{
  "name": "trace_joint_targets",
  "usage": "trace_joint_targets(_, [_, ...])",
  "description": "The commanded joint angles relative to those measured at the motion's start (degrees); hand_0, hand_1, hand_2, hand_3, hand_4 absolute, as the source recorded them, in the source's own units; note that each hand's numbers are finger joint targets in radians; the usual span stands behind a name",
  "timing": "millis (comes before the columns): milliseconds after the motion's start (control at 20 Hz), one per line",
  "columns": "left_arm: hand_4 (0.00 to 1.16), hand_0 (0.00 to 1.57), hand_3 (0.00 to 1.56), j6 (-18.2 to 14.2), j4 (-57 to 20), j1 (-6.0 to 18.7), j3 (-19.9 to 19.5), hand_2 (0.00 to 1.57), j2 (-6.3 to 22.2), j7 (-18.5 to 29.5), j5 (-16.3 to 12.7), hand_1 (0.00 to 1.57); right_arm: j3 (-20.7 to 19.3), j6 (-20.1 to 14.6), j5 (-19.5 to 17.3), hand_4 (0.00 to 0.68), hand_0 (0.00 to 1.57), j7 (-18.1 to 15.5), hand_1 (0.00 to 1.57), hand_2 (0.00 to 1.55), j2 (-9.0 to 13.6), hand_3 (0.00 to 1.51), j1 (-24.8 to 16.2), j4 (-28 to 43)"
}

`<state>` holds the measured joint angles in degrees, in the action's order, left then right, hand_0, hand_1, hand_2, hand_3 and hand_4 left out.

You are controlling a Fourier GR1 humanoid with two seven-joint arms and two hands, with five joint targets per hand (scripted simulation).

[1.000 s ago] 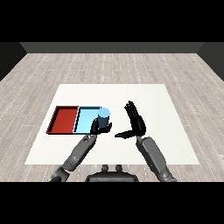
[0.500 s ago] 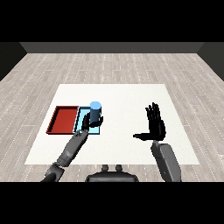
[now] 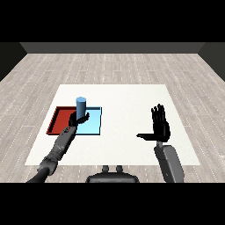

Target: Pick the blue can and put it in the blue box

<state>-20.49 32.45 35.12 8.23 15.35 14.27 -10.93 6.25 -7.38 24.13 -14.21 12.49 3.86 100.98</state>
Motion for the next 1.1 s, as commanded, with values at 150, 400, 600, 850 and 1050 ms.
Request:
trace_joint_targets(150, [0.99, 1.57, 1.4, -4.7, -18.1, 9.0, -0.3, 1.55, -1.3, -5.3, 4.7, 1.57, -0.2, -0.1, -0.4, 0.0, 0.0, -0.8, 0.0, 0.0, -1.8, 0.0, -0.8, -2.4])
trace_joint_targets(400, [0.97, 1.56, 1.29, -0.7, -25.6, 11.9, 0.1, 1.47, -0.5, -6.9, 6.7, 1.56, -2.0, 1.0, -0.7, 0.0, 0.0, -2.4, 0.0, 0.0, -2.6, 0.0, 3.8, -10.4])
trace_joint_targets(600, [0.86, 1.44, 0.99, -3.4, -28.6, 9.1, 1.4, 1.35, -6.2, -7.2, 8.4, 1.44, -2.9, 1.9, 0.8, 0.0, 0.0, -1.6, 0.0, 0.0, -2.6, 0.0, 2.8, -10.7])
trace_joint_targets(850, [0.78, 1.57, 0.0, 0.1, -30.8, 9.8, -0.1, 1.43, -6.4, -11.1, 7.4, 1.57, -2.7, 4.1, 0.6, 0.0, 0.0, -4.3, 0.0, 0.0, -3.1, 0.0, 1.1, -11.3])
trace_joint_targets(1050, [0.65, 0.86, 0.48, 1.0, -32.2, 11.7, 2.3, 0.88, -5.8, -13.0, 10.5, 0.86, -5.0, 3.8, 1.6, 0.0, 0.0, -2.8, 0.0, 0.0, -2.2, 0.0, 4.8, -12.3])
